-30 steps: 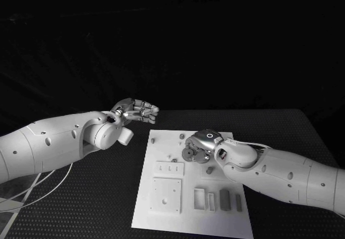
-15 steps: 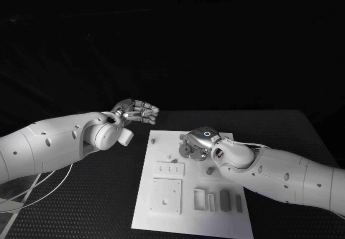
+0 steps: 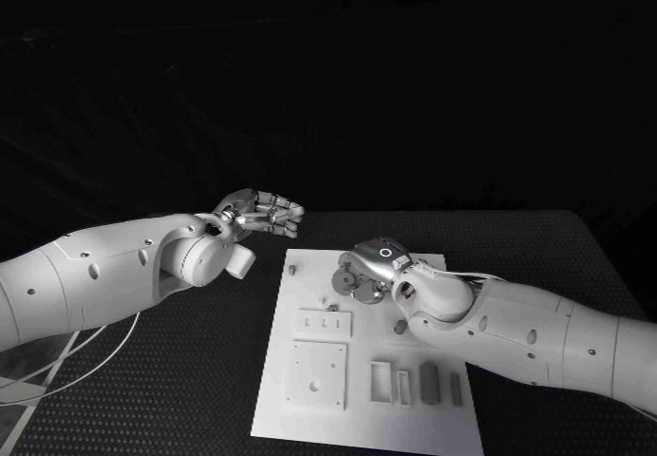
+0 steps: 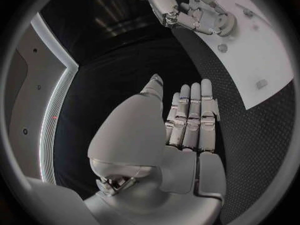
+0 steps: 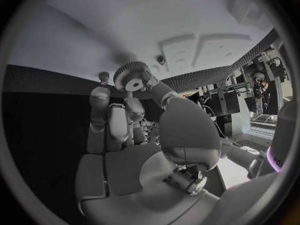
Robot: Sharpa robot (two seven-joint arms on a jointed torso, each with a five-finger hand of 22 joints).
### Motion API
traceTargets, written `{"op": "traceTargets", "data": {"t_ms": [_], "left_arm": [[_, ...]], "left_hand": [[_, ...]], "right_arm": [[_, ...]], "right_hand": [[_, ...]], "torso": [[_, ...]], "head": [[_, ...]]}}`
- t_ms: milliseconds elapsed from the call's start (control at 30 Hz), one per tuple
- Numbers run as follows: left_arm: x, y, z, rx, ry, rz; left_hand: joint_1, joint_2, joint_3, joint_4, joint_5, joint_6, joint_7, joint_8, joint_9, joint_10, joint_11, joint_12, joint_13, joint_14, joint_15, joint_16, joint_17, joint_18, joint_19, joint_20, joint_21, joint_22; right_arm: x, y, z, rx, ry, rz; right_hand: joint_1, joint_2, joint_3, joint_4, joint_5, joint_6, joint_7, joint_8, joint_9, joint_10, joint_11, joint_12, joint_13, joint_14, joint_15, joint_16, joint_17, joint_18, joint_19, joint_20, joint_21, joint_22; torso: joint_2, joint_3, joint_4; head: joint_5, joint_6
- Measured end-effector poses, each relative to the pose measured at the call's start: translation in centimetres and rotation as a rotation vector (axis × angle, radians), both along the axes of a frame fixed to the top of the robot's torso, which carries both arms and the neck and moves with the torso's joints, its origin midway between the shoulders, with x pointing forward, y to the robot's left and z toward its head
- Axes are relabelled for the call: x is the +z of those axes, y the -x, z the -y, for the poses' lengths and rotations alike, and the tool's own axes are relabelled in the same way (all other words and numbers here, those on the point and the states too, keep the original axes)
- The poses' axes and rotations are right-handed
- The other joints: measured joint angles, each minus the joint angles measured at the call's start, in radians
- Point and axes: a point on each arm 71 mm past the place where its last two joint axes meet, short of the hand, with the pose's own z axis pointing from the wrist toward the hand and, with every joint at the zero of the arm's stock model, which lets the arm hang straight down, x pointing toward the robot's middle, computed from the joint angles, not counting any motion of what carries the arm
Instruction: Assemble the parts on the task board
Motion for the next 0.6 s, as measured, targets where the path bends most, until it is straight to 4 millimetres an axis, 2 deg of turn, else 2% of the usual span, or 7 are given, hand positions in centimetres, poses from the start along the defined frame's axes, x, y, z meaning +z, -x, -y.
{"op": "traceTargets", "data": {"t_ms": [600], "left_arm": [[0.0,-0.1,0.3,-0.003,0.0,0.001]], "left_hand": [[0.0,0.0,0.0,0.0,0.0,0.0,0.0,0.0,0.0,0.0,0.0,0.0,0.001,0.0,0.0,-0.004,0.001,-0.004,0.0,0.0,0.0,0.0]], "right_arm": [[0.0,-1.2,-0.4,-0.031,-0.001,0.033]], "right_hand": [[0.004,-0.004,-0.001,-0.001,0.0,0.004,-0.003,0.0,0.001,0.0,0.0,0.0,0.0,0.0,0.0,0.0,0.0,0.0,-0.002,-0.002,0.0,0.0]], "torso": [[0.0,0.0,0.0016]], "head": [[0.003,0.006]]}}
